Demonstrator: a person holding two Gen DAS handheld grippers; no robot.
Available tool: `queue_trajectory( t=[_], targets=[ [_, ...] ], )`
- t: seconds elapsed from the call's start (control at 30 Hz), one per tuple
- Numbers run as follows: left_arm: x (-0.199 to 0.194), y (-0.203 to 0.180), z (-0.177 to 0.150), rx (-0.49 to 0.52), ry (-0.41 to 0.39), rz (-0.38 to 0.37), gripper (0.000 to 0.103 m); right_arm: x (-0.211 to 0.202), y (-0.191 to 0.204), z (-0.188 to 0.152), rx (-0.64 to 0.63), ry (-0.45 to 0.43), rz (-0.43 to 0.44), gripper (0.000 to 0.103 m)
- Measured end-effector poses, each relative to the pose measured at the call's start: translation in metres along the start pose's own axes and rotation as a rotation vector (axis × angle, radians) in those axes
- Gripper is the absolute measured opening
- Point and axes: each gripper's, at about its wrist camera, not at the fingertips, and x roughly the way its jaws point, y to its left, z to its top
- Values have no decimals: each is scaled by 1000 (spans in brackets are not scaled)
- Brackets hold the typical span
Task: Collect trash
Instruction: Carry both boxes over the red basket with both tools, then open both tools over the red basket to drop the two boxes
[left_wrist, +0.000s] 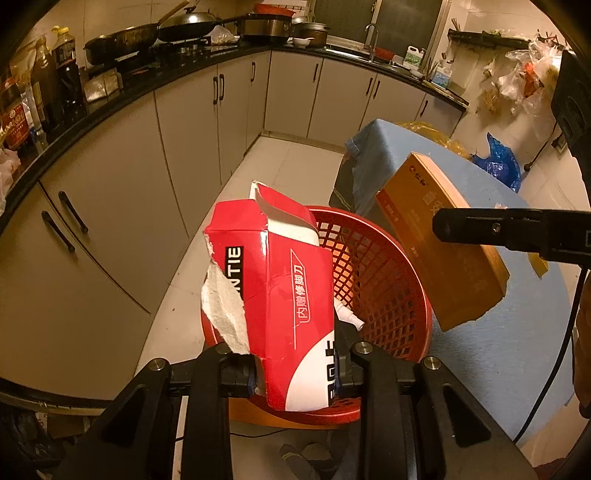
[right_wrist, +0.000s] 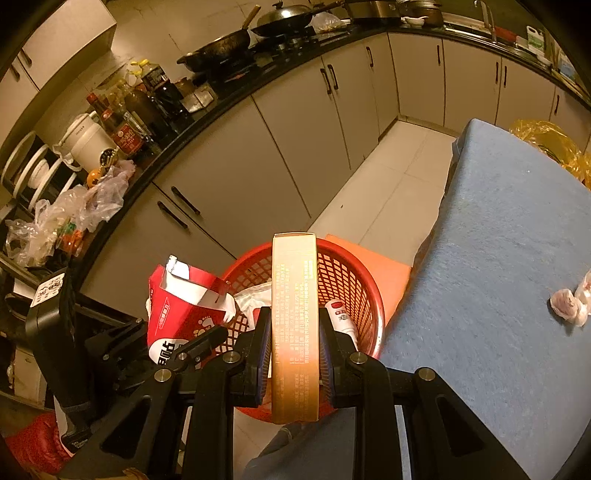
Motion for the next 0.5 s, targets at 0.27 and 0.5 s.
queue_trajectory(
  t=[0.27, 0.5],
  targets=[
    [10, 0, -2, -9, 14, -3, 27, 15, -3, 4, 4, 31, -9, 25],
    [16, -2, 0, -10, 24, 2, 27, 23, -5, 4, 5, 46, -8, 25]
  ],
)
